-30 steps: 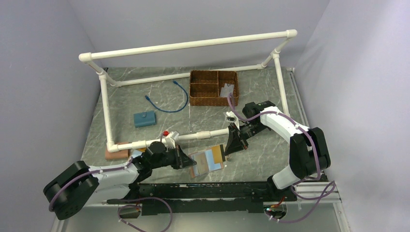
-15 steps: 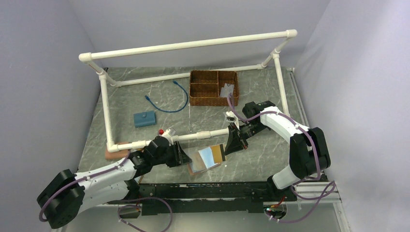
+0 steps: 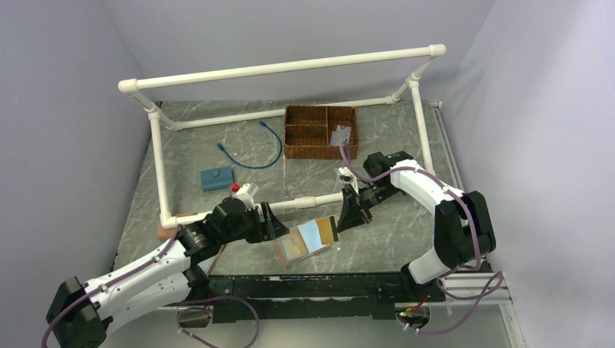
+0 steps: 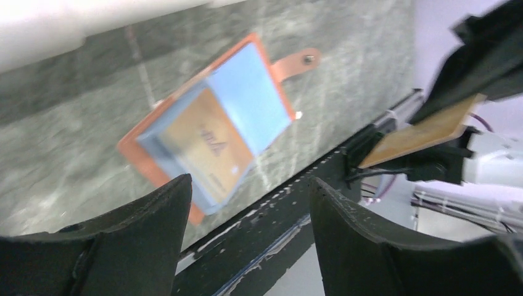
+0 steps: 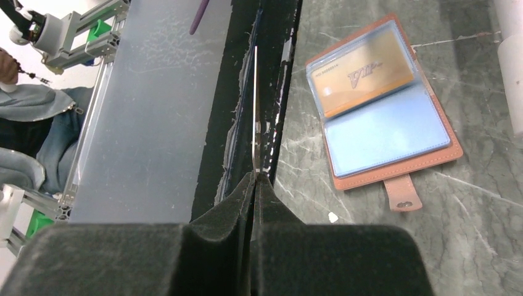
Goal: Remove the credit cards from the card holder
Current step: Place the credit card in the storage box.
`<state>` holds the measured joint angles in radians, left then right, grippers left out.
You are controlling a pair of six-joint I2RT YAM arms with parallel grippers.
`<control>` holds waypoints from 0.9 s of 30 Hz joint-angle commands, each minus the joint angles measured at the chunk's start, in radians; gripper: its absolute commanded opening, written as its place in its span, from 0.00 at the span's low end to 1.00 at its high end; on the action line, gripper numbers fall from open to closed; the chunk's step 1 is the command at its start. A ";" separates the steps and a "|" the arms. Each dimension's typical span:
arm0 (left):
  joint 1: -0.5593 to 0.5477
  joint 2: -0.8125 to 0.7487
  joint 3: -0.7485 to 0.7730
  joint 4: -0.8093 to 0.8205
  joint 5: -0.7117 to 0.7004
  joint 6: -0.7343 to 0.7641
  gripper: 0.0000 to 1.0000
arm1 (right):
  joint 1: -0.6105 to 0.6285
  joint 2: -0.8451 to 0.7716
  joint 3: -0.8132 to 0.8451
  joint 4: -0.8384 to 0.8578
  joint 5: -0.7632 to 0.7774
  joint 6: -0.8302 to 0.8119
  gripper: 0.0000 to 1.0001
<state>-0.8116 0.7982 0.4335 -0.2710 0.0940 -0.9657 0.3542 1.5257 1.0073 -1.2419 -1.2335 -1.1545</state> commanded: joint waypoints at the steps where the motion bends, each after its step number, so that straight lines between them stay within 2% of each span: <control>1: 0.003 -0.027 -0.082 0.406 0.154 0.049 0.73 | -0.001 -0.028 0.019 0.022 -0.013 -0.012 0.00; 4: 0.001 0.039 -0.097 0.631 0.270 0.089 0.74 | -0.001 -0.020 0.022 0.009 -0.019 -0.025 0.00; 10: -0.050 0.264 -0.007 0.818 0.372 0.195 0.76 | -0.001 -0.009 0.028 -0.013 -0.026 -0.045 0.00; 16: -0.119 0.390 0.073 0.857 0.348 0.279 0.75 | -0.001 -0.012 0.027 -0.016 -0.026 -0.047 0.00; 18: -0.129 0.418 0.076 0.892 0.345 0.275 0.72 | -0.001 -0.008 0.029 -0.023 -0.029 -0.054 0.00; 19: -0.132 0.430 0.076 0.912 0.347 0.271 0.69 | -0.001 -0.007 0.031 -0.026 -0.029 -0.057 0.00; 23: -0.136 0.474 0.097 0.927 0.374 0.264 0.43 | -0.001 -0.005 0.033 -0.035 -0.033 -0.065 0.00; 27: -0.138 0.511 0.122 0.922 0.409 0.268 0.05 | -0.001 -0.006 0.033 -0.035 -0.032 -0.066 0.00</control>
<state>-0.9432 1.2869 0.5045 0.5880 0.4488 -0.7155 0.3542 1.5257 1.0073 -1.2602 -1.2343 -1.1767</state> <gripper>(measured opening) 0.180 0.007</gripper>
